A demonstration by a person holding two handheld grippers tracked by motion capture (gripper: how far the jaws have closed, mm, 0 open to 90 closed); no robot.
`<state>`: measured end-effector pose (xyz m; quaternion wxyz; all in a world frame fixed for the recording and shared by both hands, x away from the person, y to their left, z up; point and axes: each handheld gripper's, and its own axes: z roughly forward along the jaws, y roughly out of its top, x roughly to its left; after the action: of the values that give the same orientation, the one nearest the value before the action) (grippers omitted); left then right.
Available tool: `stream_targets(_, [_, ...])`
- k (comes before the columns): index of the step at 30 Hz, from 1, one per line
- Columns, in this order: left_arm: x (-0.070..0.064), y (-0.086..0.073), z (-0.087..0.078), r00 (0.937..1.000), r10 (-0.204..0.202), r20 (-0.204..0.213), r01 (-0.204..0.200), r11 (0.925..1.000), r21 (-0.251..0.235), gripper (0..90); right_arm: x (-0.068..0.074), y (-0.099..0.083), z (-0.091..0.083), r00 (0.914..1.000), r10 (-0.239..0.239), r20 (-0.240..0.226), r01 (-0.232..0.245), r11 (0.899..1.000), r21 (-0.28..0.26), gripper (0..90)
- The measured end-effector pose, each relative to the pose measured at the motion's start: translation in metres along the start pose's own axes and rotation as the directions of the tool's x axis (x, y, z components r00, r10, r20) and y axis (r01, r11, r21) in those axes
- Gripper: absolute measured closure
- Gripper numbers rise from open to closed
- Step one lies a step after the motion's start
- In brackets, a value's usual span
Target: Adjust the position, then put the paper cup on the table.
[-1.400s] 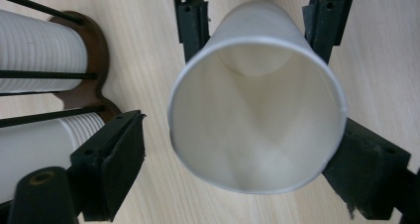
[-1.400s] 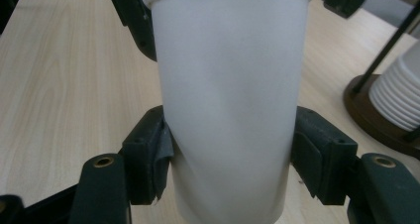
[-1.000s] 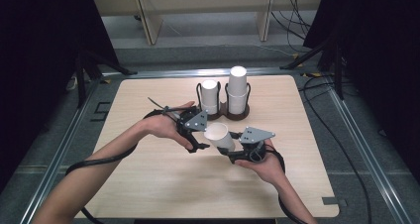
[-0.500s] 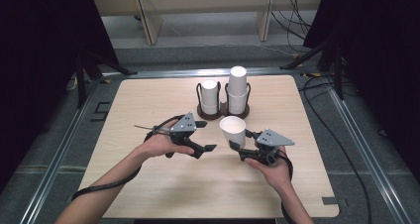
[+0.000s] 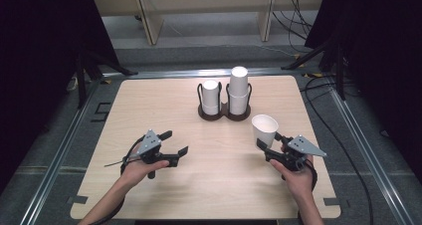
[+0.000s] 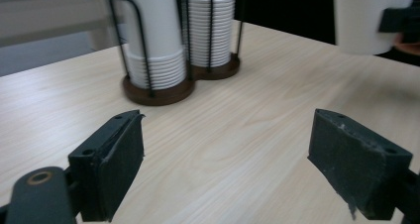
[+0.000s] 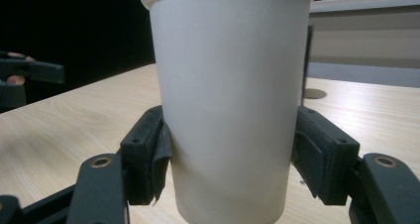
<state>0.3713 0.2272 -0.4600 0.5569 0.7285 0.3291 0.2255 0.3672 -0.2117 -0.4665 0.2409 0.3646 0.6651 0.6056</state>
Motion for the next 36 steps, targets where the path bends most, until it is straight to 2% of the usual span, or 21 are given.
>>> stream_targets(3, [0.006, -0.012, -0.008, 0.9985, -0.007, -0.055, 0.006, 0.9994, -0.035, 13.3, -0.005, -0.003, -0.005, 0.9996, 0.028, 0.012, -0.027, 0.999, -0.027, 36.1])
stream_targets(4, [0.008, -0.015, -0.011, 0.9976, -0.026, -0.065, 0.023, 0.9987, -0.046, 13.1, -0.007, -0.003, -0.006, 0.9995, 0.008, 0.030, -0.007, 1.000, -0.030, 36.1])
stream_targets(5, [0.009, -0.017, -0.014, 0.9967, -0.032, -0.075, 0.028, 0.9986, -0.044, 13.1, -0.007, -0.003, -0.006, 0.9995, 0.008, 0.030, -0.007, 1.000, -0.030, 36.1])
stream_targets(6, [0.011, -0.021, -0.016, 0.9948, -0.037, -0.095, 0.029, 0.9965, -0.078, 12.6, -0.006, -0.004, -0.008, 0.9993, 0.026, 0.028, -0.025, 1.000, -0.009, 36.1])
stream_targets(7, [0.012, -0.023, -0.019, 0.9925, -0.033, -0.118, 0.025, 0.9972, -0.071, 11.2, -0.010, -0.005, -0.010, 0.9982, 0.006, 0.060, -0.005, 1.000, -0.030, 36.0])
stream_targets(9, [0.014, -0.028, -0.024, 0.9884, -0.024, -0.150, 0.012, 0.9967, -0.080, 10.2, -0.011, -0.005, -0.010, 0.9992, 0.004, 0.040, -0.004, 1.000, -0.016, 36.0])
stream_targets(10, [0.015, -0.029, -0.028, 0.9850, -0.021, -0.171, 0.009, 0.9974, -0.072, 9.1, -0.014, -0.005, -0.012, 0.9978, -0.023, 0.063, 0.025, 0.999, -0.030, 36.0])
stream_targets(12, [0.018, -0.032, -0.031, 0.9825, -0.031, -0.184, 0.011, 0.9941, -0.108, 8.4, -0.012, -0.004, -0.014, 0.9975, -0.002, 0.070, 0.003, 1.000, -0.014, 36.0])
stream_targets(13, [0.021, -0.035, -0.036, 0.9744, -0.041, -0.221, 0.019, 0.9948, -0.100, 8.2, -0.010, -0.003, -0.017, 0.9976, 0.026, 0.065, -0.027, 1.000, 0.007, 36.0])
stream_targets(14, [0.022, -0.037, -0.036, 0.9717, -0.050, -0.231, 0.025, 0.9938, -0.108, 8.0, -0.011, -0.003, -0.018, 0.9975, 0.025, 0.066, -0.025, 1.000, 0.008, 36.0])
stream_targets(16, [0.022, -0.038, -0.037, 0.9683, -0.065, -0.241, 0.039, 0.9929, -0.112, 7.6, -0.012, -0.004, -0.017, 0.9985, 0.010, 0.054, -0.010, 1.000, -0.012, 36.0])
stream_targets(18, [0.022, -0.039, -0.037, 0.9660, -0.060, -0.251, 0.030, 0.9921, -0.122, 6.5, -0.013, -0.003, -0.018, 0.9965, -0.024, 0.080, 0.026, 0.999, -0.024, 36.0])
stream_targets(19, [0.021, -0.041, -0.037, 0.9660, -0.059, -0.252, 0.027, 0.9913, -0.129, 5.7, -0.013, -0.005, -0.017, 0.9983, -0.023, 0.054, 0.025, 0.998, -0.049, 36.0])
stream_targets(21, [0.020, -0.042, -0.038, 0.9636, -0.060, -0.261, 0.032, 0.9932, -0.112, 3.4, -0.011, -0.006, -0.017, 0.9980, 0.003, 0.063, -0.001, 1.000, -0.032, 36.0])
stream_targets(25, [0.016, -0.043, -0.041, 0.9621, -0.072, -0.263, 0.042, 0.9918, -0.121, 2.1, -0.015, -0.007, -0.013, 0.9974, -0.038, 0.061, 0.040, 0.999, -0.028, 35.9])
stream_targets(26, [0.016, -0.044, -0.041, 0.9624, -0.076, -0.261, 0.041, 0.9896, -0.138, 2.0, -0.014, -0.008, -0.012, 0.9980, -0.011, 0.063, 0.012, 1.000, -0.023, 35.9])
stream_targets(27, [0.016, -0.046, -0.041, 0.9618, -0.080, -0.262, 0.045, 0.9893, -0.139, 1.9, -0.015, -0.007, -0.011, 0.9981, -0.023, 0.057, 0.025, 0.999, -0.027, 35.9])
stream_targets(28, [0.015, -0.046, -0.043, 0.9603, -0.080, -0.267, 0.050, 0.9919, -0.117, 1.8, -0.013, -0.006, -0.012, 0.9977, -0.010, 0.066, 0.010, 1.000, -0.004, 35.9])
stream_targets(33, [0.011, -0.048, -0.044, 0.9623, -0.057, -0.266, 0.028, 0.9933, -0.113, 1.8, -0.013, -0.007, -0.010, 0.9984, -0.002, 0.056, 0.003, 1.000, -0.021, 35.7])
stream_targets(35, [0.008, -0.046, -0.045, 0.9639, -0.050, -0.262, 0.022, 0.9940, -0.107, 1.9, -0.017, -0.008, -0.007, 0.9990, -0.034, 0.028, 0.034, 0.999, -0.024, 35.6])
stream_targets(36, [0.007, -0.046, -0.045, 0.9645, -0.045, -0.260, 0.018, 0.9944, -0.105, 1.9, -0.015, -0.008, -0.008, 0.9990, -0.011, 0.044, 0.011, 1.000, 0.006, 35.6])
